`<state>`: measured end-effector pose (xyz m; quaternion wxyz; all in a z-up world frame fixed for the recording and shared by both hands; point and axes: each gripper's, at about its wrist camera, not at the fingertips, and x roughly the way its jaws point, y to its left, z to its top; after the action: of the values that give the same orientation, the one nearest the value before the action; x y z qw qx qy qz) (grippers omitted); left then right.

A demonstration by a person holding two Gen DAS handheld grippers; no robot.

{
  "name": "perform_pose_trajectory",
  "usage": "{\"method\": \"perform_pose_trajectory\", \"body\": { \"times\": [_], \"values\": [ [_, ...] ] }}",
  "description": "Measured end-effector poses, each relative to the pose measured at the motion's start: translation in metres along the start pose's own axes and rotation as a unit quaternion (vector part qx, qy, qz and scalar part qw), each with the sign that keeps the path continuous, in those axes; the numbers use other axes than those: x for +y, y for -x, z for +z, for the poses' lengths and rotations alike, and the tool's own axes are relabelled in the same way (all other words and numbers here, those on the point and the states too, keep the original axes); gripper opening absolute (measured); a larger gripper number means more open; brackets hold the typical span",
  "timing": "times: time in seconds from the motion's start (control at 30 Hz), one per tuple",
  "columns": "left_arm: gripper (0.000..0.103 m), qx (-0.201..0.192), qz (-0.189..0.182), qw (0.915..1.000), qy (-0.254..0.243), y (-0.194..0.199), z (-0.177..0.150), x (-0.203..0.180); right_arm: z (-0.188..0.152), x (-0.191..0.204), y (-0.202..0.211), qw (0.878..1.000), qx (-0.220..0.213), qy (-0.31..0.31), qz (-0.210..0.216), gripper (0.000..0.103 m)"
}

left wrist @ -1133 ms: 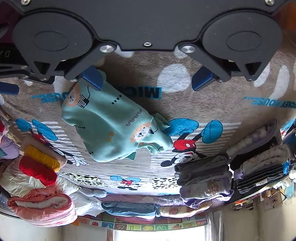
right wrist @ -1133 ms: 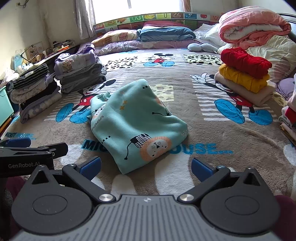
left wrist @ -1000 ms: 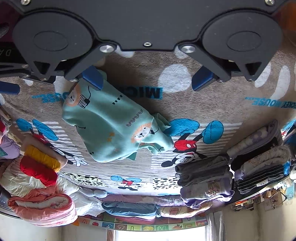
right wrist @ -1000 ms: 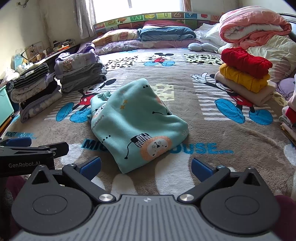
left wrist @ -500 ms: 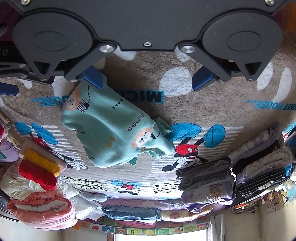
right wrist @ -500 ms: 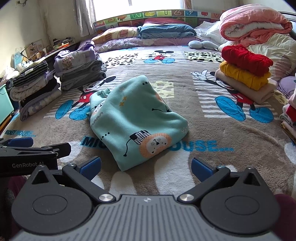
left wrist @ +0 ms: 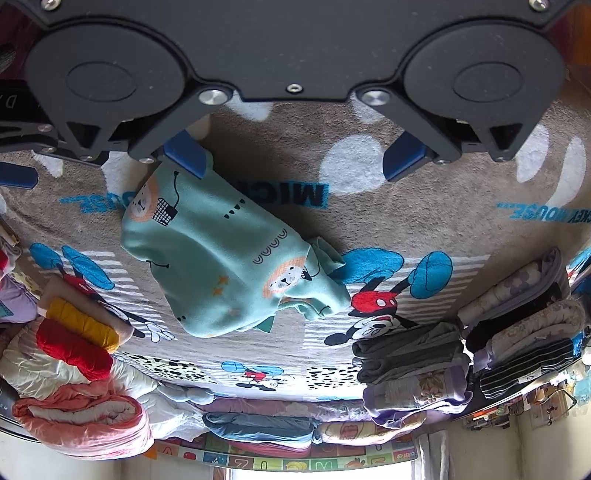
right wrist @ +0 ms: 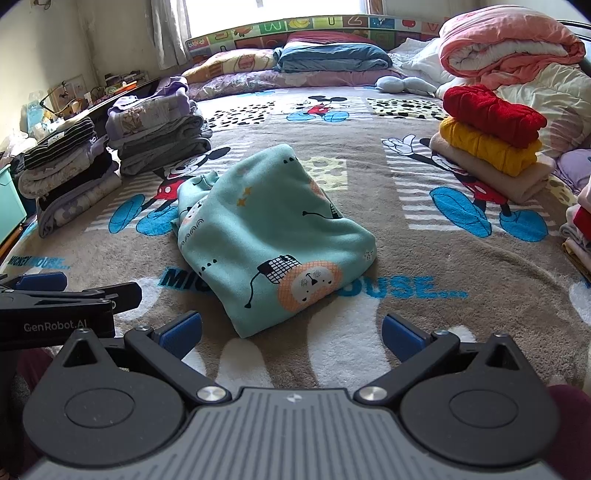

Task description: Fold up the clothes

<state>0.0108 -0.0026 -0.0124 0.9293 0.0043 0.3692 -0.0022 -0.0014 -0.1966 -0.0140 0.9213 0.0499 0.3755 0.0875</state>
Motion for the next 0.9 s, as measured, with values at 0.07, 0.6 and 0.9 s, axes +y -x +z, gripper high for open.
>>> {"method": "perform_pose_trajectory", "body": {
  "times": [0.07, 0.6, 0.9],
  "values": [
    [0.103, 0.0, -0.001, 1.0, 0.0, -0.0007, -0.0001, 0.0, 0.0, 0.0002, -0.0003, 1.0, 0.001, 0.0, 0.0, 0.103],
    [0.103, 0.004, -0.006, 1.0, 0.001, -0.0062, -0.0017, 0.0002, -0.0013, -0.0003, -0.0053, 1.0, 0.01, 0.0, 0.002, 0.103],
    [0.103, 0.008, -0.012, 0.9999, 0.003, -0.0094, -0.0025, 0.0008, -0.0016, -0.0014, -0.008, 1.0, 0.013, -0.001, 0.002, 0.103]
  ]
}}
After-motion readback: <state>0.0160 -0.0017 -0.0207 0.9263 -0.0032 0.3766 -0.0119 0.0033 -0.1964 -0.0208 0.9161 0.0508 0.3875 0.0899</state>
